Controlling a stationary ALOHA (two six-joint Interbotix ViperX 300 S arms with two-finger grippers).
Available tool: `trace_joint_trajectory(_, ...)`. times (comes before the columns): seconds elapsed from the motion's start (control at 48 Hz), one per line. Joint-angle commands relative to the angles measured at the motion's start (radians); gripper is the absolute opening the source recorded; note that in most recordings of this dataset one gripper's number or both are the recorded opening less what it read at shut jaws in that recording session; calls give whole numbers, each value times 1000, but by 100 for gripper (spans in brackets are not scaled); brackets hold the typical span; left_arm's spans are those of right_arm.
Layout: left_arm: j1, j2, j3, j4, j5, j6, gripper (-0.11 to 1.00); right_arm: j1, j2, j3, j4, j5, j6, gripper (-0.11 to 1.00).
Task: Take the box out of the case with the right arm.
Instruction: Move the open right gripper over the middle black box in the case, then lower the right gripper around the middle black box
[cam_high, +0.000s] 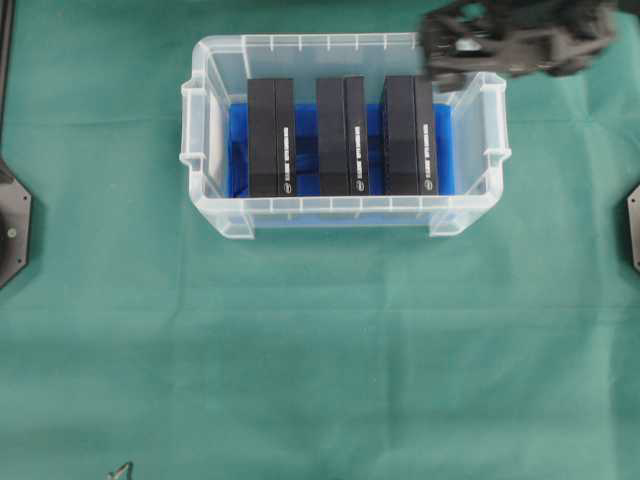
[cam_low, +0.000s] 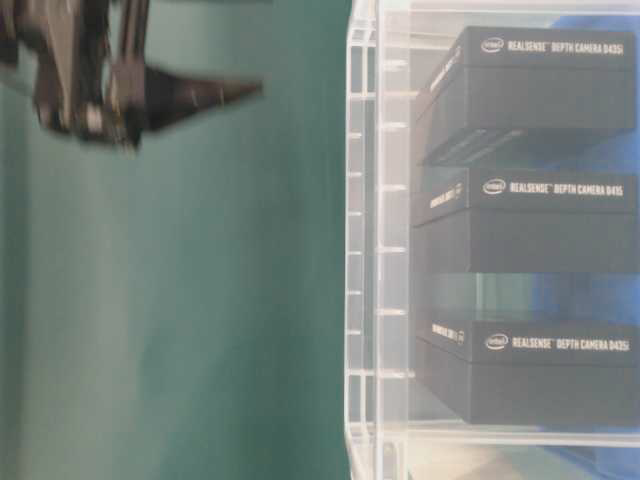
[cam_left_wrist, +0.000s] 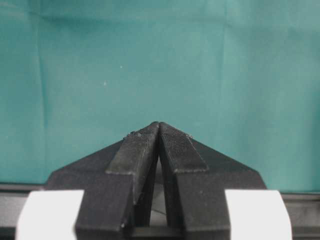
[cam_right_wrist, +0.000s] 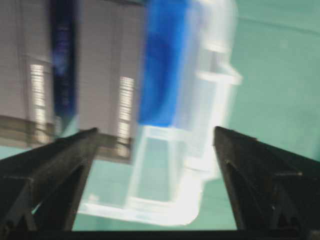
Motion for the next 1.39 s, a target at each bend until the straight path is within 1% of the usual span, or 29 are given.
trace_joint_trajectory(0.0, 8, 2, -29, 3, 0, -2, 0, 20, 64, -118, -3, -2, -3, 93)
trace_joint_trajectory(0.166, 23, 0, -29, 3, 11, -2, 0, 37, 175, -252, -3, -2, -3, 93)
trace_joint_trajectory(0.375, 25, -6, -31, 3, 26, -5, 0, 51, 256, -362, -3, 0, -5, 93)
trace_joint_trajectory(0.458, 25, -8, -29, 3, 28, -5, 0, 55, 276, -390, -2, -2, -6, 93)
trace_joint_trajectory(0.624, 25, -9, -31, 3, 28, -5, 0, 61, 293, -408, 5, 0, -6, 93)
trace_joint_trajectory(0.874, 25, -8, -31, 3, 28, -5, 0, 63, 295, -407, 6, 0, -9, 93)
trace_joint_trajectory(1.041, 25, -8, -31, 3, 28, -5, 0, 64, 296, -407, 11, -3, -23, 93)
trace_joint_trajectory(1.374, 25, -8, -32, 3, 28, -5, 0, 64, 298, -407, 11, -2, -23, 93)
